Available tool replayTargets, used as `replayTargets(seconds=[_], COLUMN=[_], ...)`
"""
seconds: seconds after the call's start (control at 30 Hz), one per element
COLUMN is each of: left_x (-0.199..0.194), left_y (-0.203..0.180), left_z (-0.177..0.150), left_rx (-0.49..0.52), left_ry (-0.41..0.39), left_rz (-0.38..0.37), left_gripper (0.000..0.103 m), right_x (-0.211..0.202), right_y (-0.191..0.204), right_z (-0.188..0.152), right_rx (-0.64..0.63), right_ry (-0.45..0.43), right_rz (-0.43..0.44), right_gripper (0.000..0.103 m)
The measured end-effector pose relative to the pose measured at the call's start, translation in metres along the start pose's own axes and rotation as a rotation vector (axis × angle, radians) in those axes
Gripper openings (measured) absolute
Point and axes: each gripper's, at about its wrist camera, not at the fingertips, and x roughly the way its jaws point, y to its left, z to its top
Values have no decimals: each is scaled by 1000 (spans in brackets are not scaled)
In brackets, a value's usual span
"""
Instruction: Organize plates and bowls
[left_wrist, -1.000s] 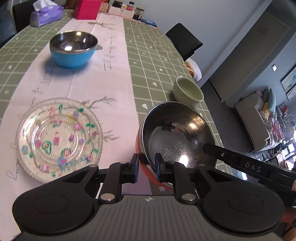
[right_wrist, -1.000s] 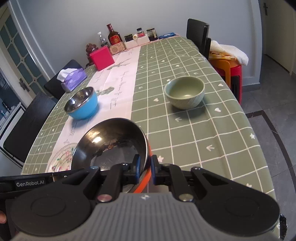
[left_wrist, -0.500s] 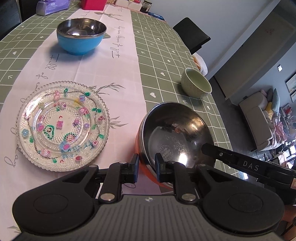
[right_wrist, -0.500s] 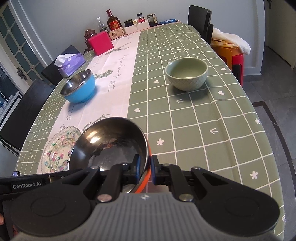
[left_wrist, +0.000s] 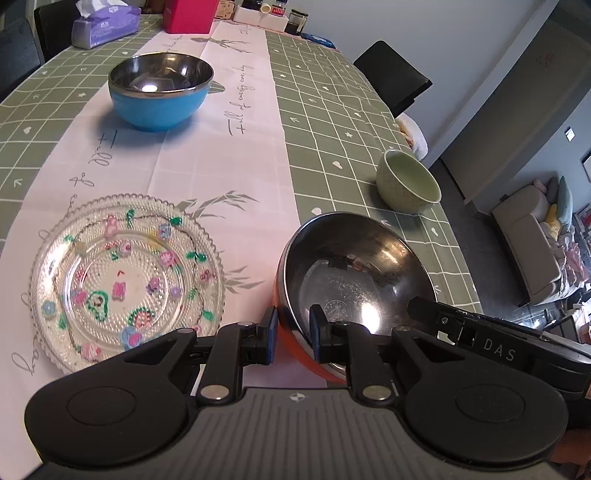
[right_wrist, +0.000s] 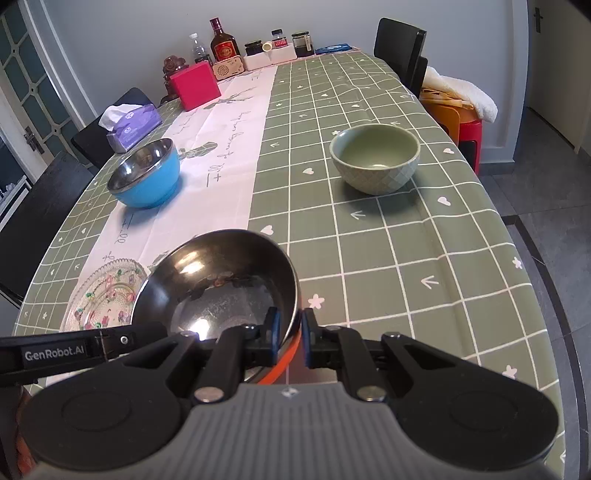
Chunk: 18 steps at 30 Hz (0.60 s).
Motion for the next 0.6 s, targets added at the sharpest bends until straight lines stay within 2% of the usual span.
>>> replayTargets(seconds=[0.27, 0.33, 0.37, 0.4, 0.43, 0.47, 0.5, 0.57, 0.6], left_x=[1, 0, -1, -2, -3, -5, -6, -10, -12], left_y=[-3, -1, 0, 0, -1, -1, 0, 0, 1], left_z=[-2, -1, -1, -1, 0, 0, 0, 1, 1], left_rx=[23, 14, 13, 15, 19, 22, 22, 22, 24], left_ry=[-23, -28, -32, -37, -46, -56, -65, -82, -88], left_rz=[6, -6, -8, -8, -4, -2, 0, -5, -8], left_gripper=[21, 29, 35, 40, 41, 43, 45, 47, 47], right_x=[0, -1, -1, -2, -3, -4, -5, -7, -9], right_y=[-4, -3, -3, -3, -3, -5, -6, -8, -9], right_z=[0, -1, -1, 0, 0, 0, 0, 1, 1], right_rx=[28, 30, 28, 29, 32, 37, 43, 55, 60], right_ry=[1, -3, -7, -12, -17, -25, -34, -44, -52], right_rz=[20, 19, 14, 7, 0, -6, -9, -13, -12], right_gripper=[12, 12, 12, 20, 35, 41, 46, 47, 51])
